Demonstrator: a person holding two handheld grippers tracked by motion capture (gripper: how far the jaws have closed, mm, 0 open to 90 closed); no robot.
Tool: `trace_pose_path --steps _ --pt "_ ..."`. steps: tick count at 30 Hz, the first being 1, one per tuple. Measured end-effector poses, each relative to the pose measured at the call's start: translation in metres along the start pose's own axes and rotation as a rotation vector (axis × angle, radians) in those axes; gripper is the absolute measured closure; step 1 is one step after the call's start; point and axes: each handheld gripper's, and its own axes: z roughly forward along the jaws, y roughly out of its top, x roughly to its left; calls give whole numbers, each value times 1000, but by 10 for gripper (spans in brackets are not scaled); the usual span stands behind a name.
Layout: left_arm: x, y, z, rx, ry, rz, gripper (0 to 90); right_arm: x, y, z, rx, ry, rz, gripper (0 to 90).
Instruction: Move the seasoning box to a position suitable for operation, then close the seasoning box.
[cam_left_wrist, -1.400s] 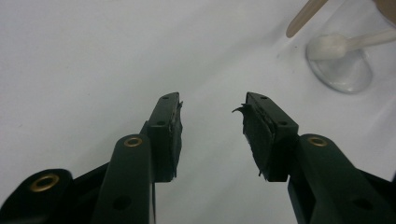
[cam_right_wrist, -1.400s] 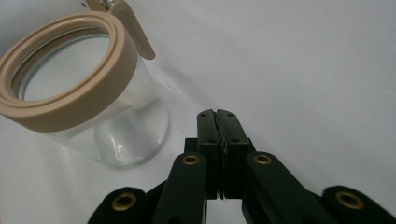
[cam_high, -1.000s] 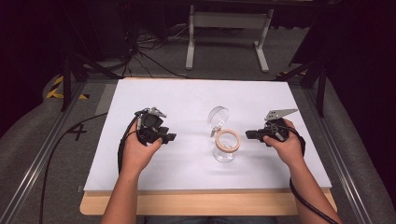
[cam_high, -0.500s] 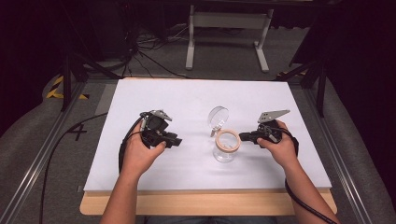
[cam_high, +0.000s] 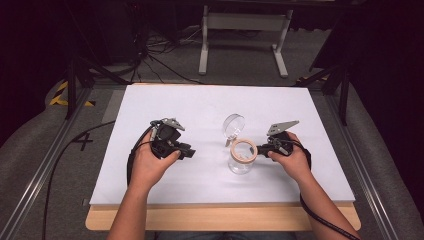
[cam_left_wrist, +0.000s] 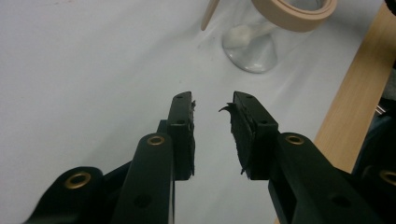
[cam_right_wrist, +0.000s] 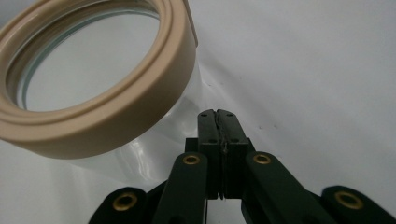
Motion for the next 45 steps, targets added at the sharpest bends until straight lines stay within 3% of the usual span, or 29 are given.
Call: trace_pose_path --steps 4,10,19,30,35,38,41,45 --pt "1 0 -1 -7 27 11 726 3 0 -1 10 8 2 900" --pt "3 1 -1 -19 33 18 732 9 0 -3 25 24 -8 900" --pt "3 11 5 -34 14 27 738 22 -3 -3 35 36 -26 900" --pt "2 21 17 -18 -9 55 737 30 -8 -5 44 38 -29 897" --pt "3 21 20 -68 -28 41 781 31 -6 -18 20 5 -26 898" --pt "3 19 21 -114 -36 30 840 31 -4 -31 -6 5 -5 900" --pt "4 19 22 -131 -46 18 872 32 -2 -38 -24 10 -2 900" --pt "5 21 24 -185 -94 -22 879 36 2 -49 -53 28 5 900"
